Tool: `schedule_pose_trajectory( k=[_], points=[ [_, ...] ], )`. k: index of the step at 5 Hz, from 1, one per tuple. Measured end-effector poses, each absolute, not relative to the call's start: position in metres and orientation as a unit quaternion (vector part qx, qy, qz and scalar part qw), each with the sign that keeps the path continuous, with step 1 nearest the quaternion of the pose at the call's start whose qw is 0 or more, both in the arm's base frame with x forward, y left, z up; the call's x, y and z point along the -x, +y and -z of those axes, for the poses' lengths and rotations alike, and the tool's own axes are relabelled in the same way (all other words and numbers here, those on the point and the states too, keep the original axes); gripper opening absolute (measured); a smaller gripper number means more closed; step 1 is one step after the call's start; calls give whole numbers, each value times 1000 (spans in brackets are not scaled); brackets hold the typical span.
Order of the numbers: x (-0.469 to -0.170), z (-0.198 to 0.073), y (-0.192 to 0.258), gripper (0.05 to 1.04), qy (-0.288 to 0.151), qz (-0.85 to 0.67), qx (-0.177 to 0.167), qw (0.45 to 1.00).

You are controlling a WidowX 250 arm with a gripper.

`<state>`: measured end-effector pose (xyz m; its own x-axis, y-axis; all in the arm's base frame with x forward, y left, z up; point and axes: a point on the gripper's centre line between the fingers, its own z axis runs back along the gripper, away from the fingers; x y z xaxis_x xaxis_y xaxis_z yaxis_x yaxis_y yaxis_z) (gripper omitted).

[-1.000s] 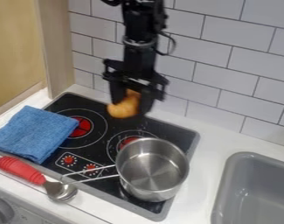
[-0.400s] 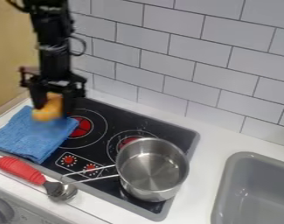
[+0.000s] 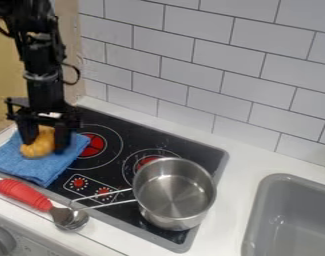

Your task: Manala sakafo ao anaty lapoaly fanendasana

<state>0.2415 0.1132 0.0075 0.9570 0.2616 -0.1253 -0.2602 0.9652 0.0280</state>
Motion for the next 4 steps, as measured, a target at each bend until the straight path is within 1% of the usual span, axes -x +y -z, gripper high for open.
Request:
schedule_pose_trajectory(
  k=[1, 2, 3, 4],
  points=[
    [-236, -7, 110, 708, 56, -119, 0, 991],
    [-228, -13, 113, 978, 43, -126, 14, 991],
    [-229, -20, 113, 1014, 53, -142, 14, 988],
    [-246, -40, 113, 1004, 42, -155, -19, 987]
  ],
)
